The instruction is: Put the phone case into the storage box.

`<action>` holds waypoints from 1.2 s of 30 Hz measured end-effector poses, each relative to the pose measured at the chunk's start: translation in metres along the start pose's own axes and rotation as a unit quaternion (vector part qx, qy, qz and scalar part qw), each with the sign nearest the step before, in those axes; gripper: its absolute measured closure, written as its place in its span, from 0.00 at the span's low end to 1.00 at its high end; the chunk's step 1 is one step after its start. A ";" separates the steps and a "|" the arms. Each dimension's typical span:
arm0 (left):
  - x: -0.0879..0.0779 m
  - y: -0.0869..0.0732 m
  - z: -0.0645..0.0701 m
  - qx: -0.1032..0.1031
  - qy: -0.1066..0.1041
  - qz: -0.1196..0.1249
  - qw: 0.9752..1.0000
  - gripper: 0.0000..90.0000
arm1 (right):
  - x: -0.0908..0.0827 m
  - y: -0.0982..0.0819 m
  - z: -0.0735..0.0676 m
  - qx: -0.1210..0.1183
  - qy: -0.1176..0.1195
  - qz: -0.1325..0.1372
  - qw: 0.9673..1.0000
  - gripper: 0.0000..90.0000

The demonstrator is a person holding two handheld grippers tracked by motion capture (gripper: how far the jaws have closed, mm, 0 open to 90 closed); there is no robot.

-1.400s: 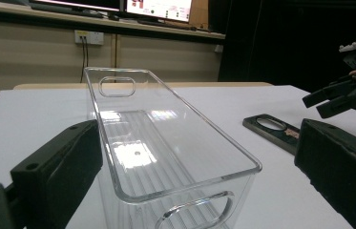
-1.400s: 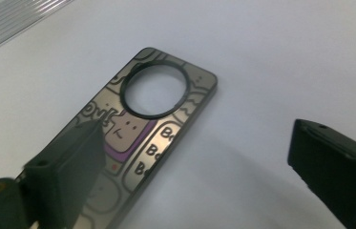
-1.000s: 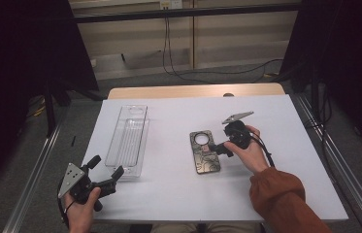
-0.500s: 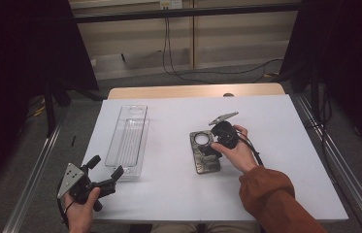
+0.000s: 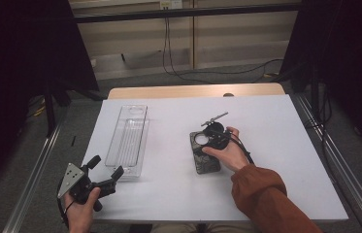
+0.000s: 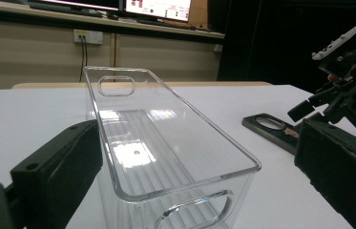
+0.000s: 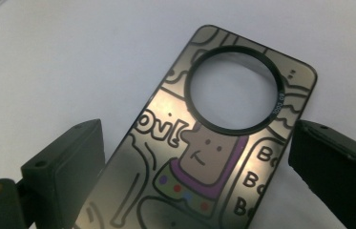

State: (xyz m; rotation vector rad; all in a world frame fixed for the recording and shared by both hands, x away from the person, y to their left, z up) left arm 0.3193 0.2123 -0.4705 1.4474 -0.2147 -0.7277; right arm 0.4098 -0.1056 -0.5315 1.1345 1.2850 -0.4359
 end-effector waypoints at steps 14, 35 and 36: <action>0.000 0.000 0.000 -0.001 0.000 0.000 1.000 0.03 | 0.013 -0.003 0.002 0.031 -0.016 -0.054 0.998 0.04; -0.001 0.000 0.000 -0.002 0.000 0.002 1.000 0.03 | 0.023 -0.002 -0.002 0.060 -0.052 -0.094 0.992 0.00; -0.001 0.000 -0.001 -0.002 0.002 0.001 1.000 0.03 | 0.024 -0.002 -0.002 0.063 -0.052 -0.092 0.992 0.00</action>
Point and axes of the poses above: each handheld gripper's, and its own axes: x roughly forward along the jaws, y roughly out of its top, z roughly to its right, the point moved 9 cm from there along x, roughly forward along the jaws, and after that the axes turned 9 degrees about -z, right-handed, at the moved point
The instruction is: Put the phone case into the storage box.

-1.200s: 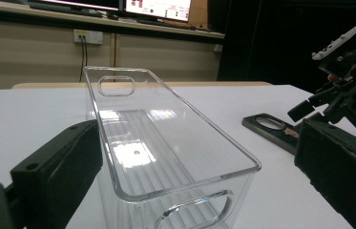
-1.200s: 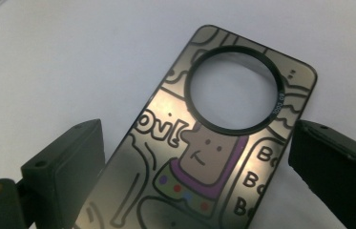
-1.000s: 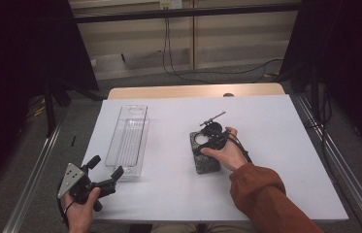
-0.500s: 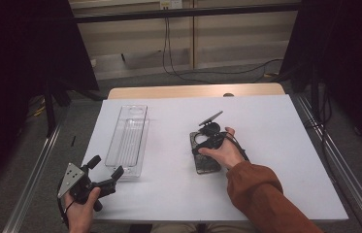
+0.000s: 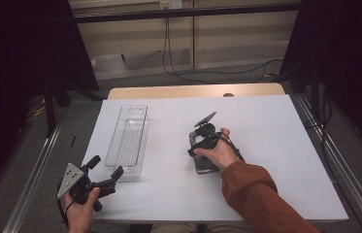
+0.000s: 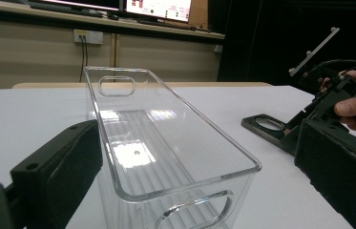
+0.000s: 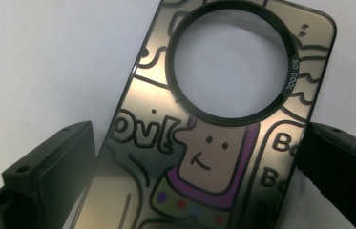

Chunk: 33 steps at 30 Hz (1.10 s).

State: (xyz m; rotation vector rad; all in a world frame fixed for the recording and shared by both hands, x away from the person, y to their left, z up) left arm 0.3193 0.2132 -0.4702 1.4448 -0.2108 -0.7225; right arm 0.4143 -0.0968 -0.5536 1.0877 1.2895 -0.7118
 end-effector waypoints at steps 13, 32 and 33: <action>0.000 0.000 0.001 0.000 -0.002 0.000 1.000 0.03 | 0.004 0.001 -0.001 -0.009 -0.028 -0.007 1.000 0.00; 0.000 0.000 0.001 0.002 -0.004 -0.001 1.000 0.03 | -0.001 0.001 0.001 -0.029 -0.023 -0.045 0.998 0.11; 0.001 0.000 0.002 0.001 -0.005 0.000 1.000 0.03 | -0.002 0.002 0.002 -0.038 -0.023 -0.043 0.998 0.12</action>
Point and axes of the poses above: each handheld gripper's, and its own axes: x roughly forward along the jaws, y roughly out of its top, z roughly to its right, the point moved 9 cm from there along x, roughly forward along the jaws, and after that the axes turned 9 degrees about -z, right-handed, at the moved point
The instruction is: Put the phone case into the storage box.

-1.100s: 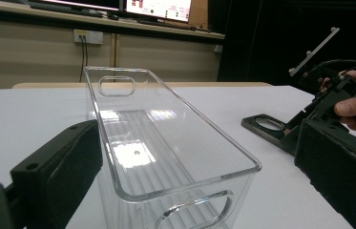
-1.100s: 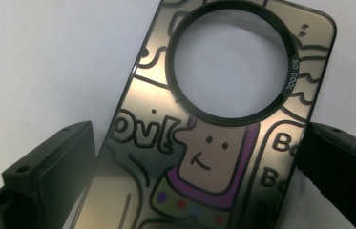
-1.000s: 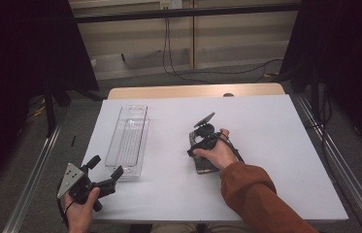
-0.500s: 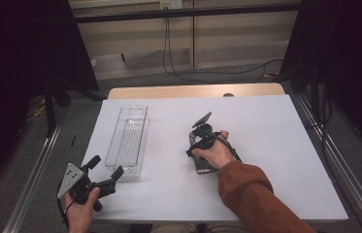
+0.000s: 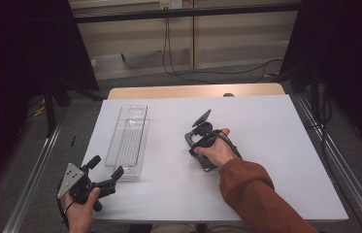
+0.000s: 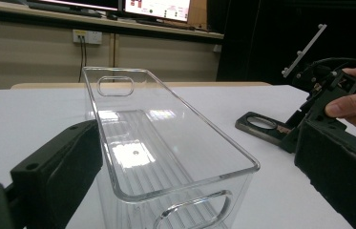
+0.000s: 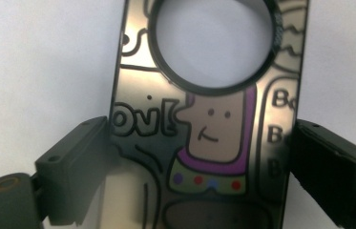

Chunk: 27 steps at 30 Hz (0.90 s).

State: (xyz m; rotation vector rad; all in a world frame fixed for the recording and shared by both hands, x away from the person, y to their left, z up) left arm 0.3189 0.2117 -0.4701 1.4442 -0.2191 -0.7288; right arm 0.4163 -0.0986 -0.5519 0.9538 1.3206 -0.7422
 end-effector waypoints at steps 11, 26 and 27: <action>0.002 -0.001 0.000 0.000 0.002 -0.003 1.000 0.03 | -0.002 0.000 0.000 -0.019 0.000 0.003 1.000 0.14; 0.001 -0.001 0.000 -0.002 0.003 -0.003 1.000 0.03 | -0.011 0.000 0.001 -0.031 0.006 0.037 0.999 0.14; 0.002 -0.001 0.000 -0.002 0.002 -0.003 1.000 0.03 | -0.013 0.000 0.001 -0.028 0.005 0.041 0.999 0.14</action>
Point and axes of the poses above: each handheld gripper's, and its own axes: x roughly forward along the jaws, y roughly out of its top, z roughly to its right, the point moved 9 cm from there along x, roughly forward along the jaws, and after that the axes turned 9 degrees about -z, right-handed, at the moved point
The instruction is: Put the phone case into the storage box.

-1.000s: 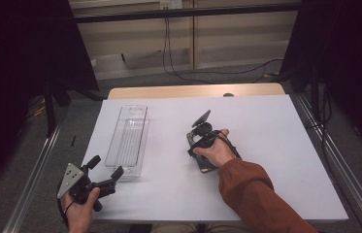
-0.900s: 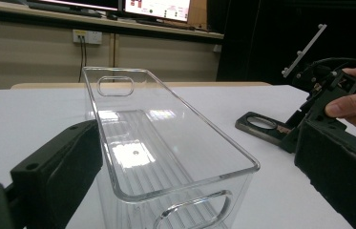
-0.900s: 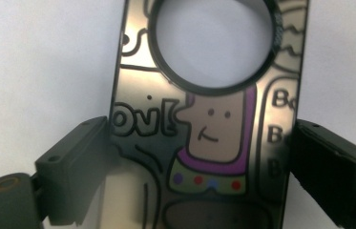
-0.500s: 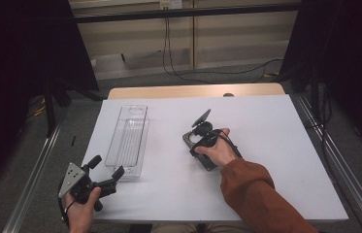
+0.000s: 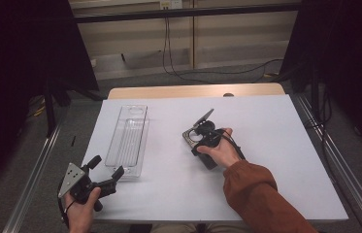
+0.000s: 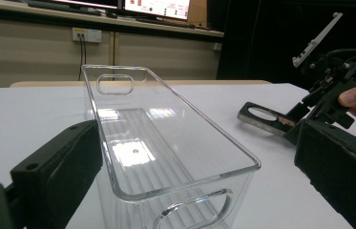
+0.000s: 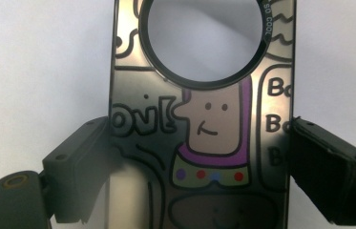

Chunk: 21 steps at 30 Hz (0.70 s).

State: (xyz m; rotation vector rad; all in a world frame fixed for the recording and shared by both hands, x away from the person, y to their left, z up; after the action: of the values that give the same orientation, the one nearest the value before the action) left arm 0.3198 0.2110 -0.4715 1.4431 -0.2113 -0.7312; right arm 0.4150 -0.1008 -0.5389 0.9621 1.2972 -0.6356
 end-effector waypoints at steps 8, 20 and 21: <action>0.000 0.000 0.000 0.001 0.001 -0.001 1.000 0.03 | -0.008 0.002 -0.003 -0.006 0.011 0.029 0.999 0.13; 0.000 0.000 0.000 0.000 0.002 -0.001 1.000 0.03 | -0.023 0.001 0.000 -0.025 0.028 0.076 0.996 0.13; 0.000 0.000 0.000 0.001 0.002 -0.002 1.000 0.03 | -0.024 0.000 0.001 -0.023 0.029 0.083 0.996 0.13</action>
State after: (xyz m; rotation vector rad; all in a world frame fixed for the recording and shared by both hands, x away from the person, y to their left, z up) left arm 0.3195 0.2116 -0.4718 1.4465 -0.2062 -0.7307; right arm 0.4111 -0.1042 -0.5150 1.0449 1.2629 -0.4516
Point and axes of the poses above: each handheld gripper's, and its own axes: x roughly forward along the jaws, y roughly out of its top, z roughly to its right, the point moved 9 cm from there along x, roughly forward along the jaws, and after that the axes turned 9 degrees about -z, right-handed, at the moved point
